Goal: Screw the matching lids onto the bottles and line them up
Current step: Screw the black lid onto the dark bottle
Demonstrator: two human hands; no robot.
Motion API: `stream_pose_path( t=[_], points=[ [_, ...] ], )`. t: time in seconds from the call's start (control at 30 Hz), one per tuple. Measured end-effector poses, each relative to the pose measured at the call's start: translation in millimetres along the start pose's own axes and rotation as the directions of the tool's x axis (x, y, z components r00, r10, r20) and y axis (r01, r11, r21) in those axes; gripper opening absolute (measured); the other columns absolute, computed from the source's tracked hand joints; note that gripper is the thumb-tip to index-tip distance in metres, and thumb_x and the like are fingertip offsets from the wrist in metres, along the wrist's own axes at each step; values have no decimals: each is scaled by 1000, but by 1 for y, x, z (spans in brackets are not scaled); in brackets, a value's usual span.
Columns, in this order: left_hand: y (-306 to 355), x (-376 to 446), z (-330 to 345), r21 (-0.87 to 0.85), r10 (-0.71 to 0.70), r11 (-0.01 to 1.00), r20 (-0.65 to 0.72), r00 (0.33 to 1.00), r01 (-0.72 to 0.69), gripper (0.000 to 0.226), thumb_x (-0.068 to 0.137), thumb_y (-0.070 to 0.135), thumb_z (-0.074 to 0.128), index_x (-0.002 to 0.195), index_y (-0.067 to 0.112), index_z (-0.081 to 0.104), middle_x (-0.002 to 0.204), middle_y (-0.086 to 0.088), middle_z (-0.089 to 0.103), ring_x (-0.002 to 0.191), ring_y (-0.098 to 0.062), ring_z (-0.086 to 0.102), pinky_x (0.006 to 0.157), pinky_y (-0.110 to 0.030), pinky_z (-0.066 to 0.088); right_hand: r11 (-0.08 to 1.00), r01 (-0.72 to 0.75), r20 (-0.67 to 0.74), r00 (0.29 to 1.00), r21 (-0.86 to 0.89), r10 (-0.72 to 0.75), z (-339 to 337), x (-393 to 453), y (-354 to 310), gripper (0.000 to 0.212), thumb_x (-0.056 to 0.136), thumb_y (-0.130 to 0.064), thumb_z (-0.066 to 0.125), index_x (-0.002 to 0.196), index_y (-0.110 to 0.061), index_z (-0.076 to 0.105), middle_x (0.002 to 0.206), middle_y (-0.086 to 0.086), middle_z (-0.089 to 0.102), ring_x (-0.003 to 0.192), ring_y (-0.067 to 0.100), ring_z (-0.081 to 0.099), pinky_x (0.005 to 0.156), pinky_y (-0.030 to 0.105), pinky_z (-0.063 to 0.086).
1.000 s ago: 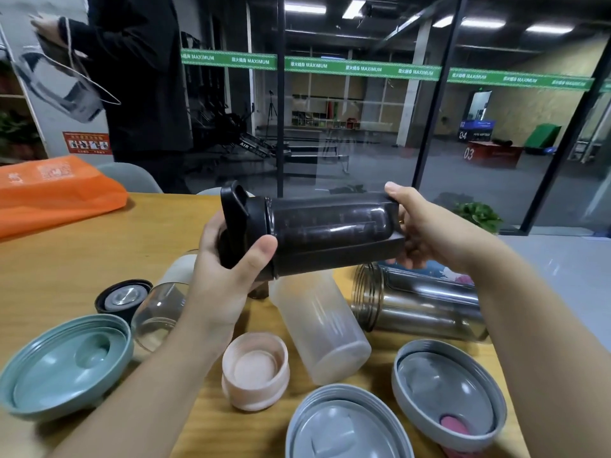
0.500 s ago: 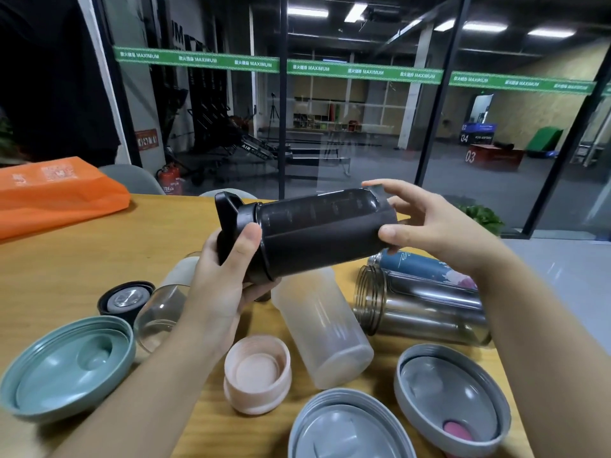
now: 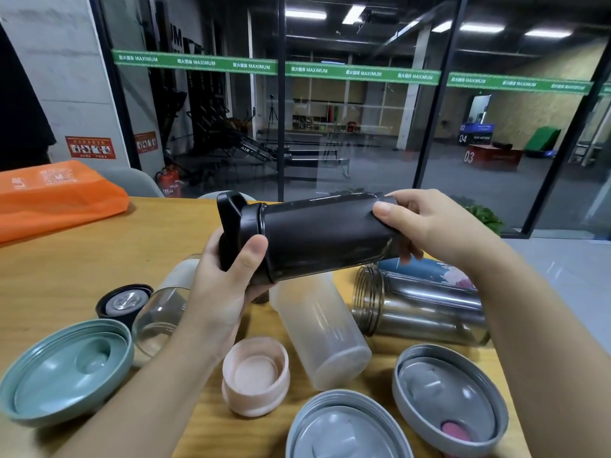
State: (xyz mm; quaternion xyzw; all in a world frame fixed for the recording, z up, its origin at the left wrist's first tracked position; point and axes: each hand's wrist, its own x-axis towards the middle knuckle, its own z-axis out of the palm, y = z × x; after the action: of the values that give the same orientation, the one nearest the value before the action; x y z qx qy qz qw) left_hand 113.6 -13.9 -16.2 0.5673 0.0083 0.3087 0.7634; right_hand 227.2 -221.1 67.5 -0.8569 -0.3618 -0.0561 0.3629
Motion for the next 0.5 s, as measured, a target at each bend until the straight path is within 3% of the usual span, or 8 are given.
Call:
stream_pose_path(
  t=[0.13, 0.27, 0.3, 0.4, 0.5],
  points=[
    [-1, 0, -1, 19, 39, 999, 41, 998, -40, 78, 39, 59, 86, 101, 18, 62, 97, -1, 74, 91, -18, 71, 71, -29, 57, 999, -23, -19, 1000, -26, 23, 0, 2, 2, 45, 89, -58, 39, 76, -22, 63, 45, 3, 58, 40, 6, 50, 58, 29, 37],
    [-7, 0, 0, 34, 42, 999, 18, 999, -43, 95, 34, 58, 88, 112, 16, 54, 103, -5, 68, 93, -20, 68, 71, -31, 56, 999, -44, 10, 999, -15, 44, 0, 3, 7, 54, 90, -62, 34, 66, -17, 50, 46, -3, 48, 45, 11, 44, 59, 31, 36],
    [-8, 0, -1, 50, 57, 997, 7, 998, -57, 92, 33, 59, 88, 109, 20, 54, 103, -4, 67, 96, -22, 66, 74, -35, 56, 998, -58, 32, 998, 31, 57, 0, 3, 7, 59, 87, -66, 35, 69, -13, 52, 52, -3, 48, 50, 12, 44, 62, 32, 38],
    [-7, -2, -4, 103, 132, 986, 20, 991, -133, 76, 39, 62, 86, 102, 32, 55, 103, -9, 62, 102, -32, 60, 89, -56, 49, 988, -129, 117, 986, 83, 119, -2, 1, 7, 83, 71, -81, 29, 92, -6, 58, 74, 21, 55, 67, 20, 50, 78, 43, 48],
    [-5, -5, -4, 174, 201, 962, 68, 977, -210, 78, 45, 64, 83, 110, 32, 52, 114, -28, 54, 106, -46, 55, 91, -65, 45, 986, -161, 164, 975, 44, 152, -6, -2, 6, 85, 70, -82, 26, 84, -3, 54, 67, 17, 45, 64, 22, 42, 70, 36, 40]
  ],
)
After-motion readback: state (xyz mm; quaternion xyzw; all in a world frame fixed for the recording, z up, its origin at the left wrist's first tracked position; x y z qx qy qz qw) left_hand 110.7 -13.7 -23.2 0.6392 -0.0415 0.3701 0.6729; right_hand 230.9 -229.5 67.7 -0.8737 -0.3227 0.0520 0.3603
